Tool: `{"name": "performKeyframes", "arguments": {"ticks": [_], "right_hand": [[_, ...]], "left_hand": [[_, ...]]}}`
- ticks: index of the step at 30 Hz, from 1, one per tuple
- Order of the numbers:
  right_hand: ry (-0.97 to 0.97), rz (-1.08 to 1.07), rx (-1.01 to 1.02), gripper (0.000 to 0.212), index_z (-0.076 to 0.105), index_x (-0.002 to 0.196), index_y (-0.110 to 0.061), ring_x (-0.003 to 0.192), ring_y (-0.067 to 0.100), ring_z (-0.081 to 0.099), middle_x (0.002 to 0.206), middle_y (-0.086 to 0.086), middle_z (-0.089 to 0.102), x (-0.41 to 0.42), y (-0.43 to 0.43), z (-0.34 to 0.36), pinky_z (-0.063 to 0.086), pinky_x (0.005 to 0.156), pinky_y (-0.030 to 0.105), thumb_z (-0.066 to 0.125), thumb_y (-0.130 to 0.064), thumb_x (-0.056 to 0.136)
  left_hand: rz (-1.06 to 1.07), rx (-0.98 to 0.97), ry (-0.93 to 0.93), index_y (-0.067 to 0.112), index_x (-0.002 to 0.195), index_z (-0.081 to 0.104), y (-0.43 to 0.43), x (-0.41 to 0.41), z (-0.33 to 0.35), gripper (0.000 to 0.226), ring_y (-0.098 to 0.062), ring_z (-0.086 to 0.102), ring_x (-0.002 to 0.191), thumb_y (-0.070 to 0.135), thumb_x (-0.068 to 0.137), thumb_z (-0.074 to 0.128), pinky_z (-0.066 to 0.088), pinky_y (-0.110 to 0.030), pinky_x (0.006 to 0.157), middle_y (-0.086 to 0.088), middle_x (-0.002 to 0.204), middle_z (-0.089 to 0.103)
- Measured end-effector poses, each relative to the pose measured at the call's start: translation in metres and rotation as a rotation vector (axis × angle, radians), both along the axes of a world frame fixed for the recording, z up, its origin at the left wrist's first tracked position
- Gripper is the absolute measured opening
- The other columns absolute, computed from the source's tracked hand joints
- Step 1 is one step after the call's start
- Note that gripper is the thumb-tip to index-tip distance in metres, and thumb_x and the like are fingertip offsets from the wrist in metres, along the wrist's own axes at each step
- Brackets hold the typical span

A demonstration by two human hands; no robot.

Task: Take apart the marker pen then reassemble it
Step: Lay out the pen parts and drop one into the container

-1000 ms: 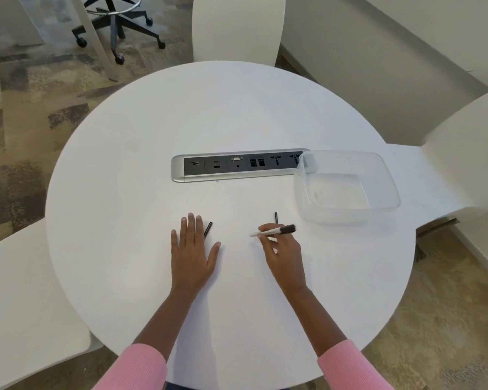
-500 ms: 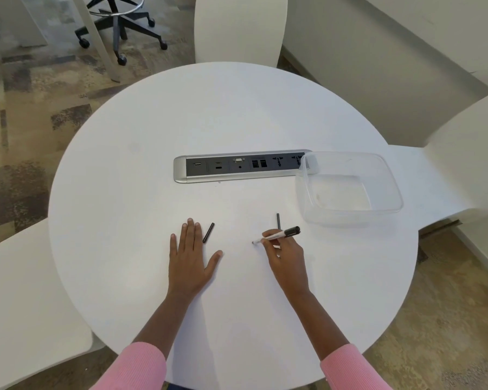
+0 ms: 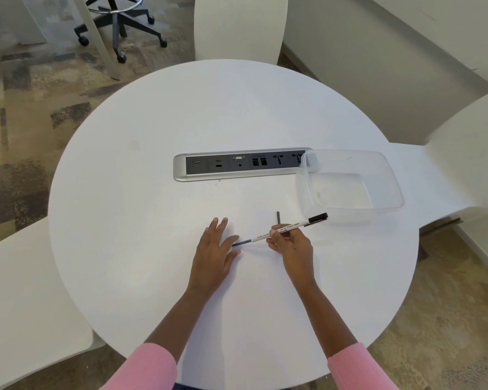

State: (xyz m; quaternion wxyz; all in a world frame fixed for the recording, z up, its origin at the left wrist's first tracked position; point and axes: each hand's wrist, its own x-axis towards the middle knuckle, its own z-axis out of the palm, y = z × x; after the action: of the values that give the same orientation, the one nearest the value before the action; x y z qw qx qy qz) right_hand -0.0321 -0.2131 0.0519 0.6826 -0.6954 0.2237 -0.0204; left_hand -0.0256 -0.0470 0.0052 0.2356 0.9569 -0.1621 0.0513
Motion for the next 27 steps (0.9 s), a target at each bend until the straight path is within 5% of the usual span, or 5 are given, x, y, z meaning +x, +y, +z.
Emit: {"name": "performKeyframes", "arguments": {"ticks": [10,14,19,23,27], "right_hand": [[-0.073,0.036,-0.115,0.016,0.061,0.079,-0.023,0.061,0.003,0.065,0.073,-0.002,0.065,0.009,-0.01,0.022,0.056,0.062,0.015,0.06,-0.009,0.086],[-0.054,0.128,-0.399,0.006,0.062,0.09,-0.018,0.069,0.01,0.062,0.078,-0.004,0.065,0.013,-0.011,0.029,0.053,0.066,0.024,0.057,-0.015,0.088],[0.127,0.4,-0.786,0.019,0.056,0.1,-0.002,0.088,0.028,0.06,0.096,0.011,0.065,0.016,-0.003,0.021,0.047,0.079,0.037,0.053,-0.017,0.088],[0.229,0.53,-0.936,0.022,0.05,0.103,0.0,0.093,0.036,0.057,0.099,0.021,0.062,0.018,0.008,0.01,0.04,0.073,0.036,0.047,-0.015,0.088],[0.3,0.576,-0.974,0.019,0.048,0.102,0.001,0.094,0.037,0.056,0.102,0.022,0.061,0.022,0.013,0.002,0.042,0.073,0.036,0.045,-0.011,0.088]], "left_hand": [[0.16,-0.124,0.039,0.005,0.071,0.068,0.004,-0.002,-0.002,0.007,-0.037,0.058,0.111,0.004,0.071,0.075,0.048,-0.048,0.089,-0.018,0.109,0.066],[0.191,-0.05,0.008,0.007,0.069,0.067,0.005,-0.004,0.003,0.011,-0.039,0.061,0.103,0.006,0.066,0.078,0.049,-0.049,0.087,-0.017,0.102,0.068],[0.209,0.003,0.028,0.008,0.066,0.066,0.004,-0.004,0.006,0.014,-0.039,0.061,0.105,0.008,0.064,0.08,0.048,-0.051,0.088,-0.017,0.104,0.069],[0.22,-0.013,0.053,0.008,0.076,0.067,0.005,-0.006,0.006,0.014,-0.039,0.059,0.108,0.015,0.069,0.077,0.046,-0.05,0.091,-0.017,0.11,0.067],[0.307,-0.026,0.032,0.007,0.097,0.065,0.013,-0.006,0.007,0.025,-0.038,0.056,0.111,0.024,0.083,0.053,0.045,-0.049,0.094,-0.017,0.115,0.063]]}}
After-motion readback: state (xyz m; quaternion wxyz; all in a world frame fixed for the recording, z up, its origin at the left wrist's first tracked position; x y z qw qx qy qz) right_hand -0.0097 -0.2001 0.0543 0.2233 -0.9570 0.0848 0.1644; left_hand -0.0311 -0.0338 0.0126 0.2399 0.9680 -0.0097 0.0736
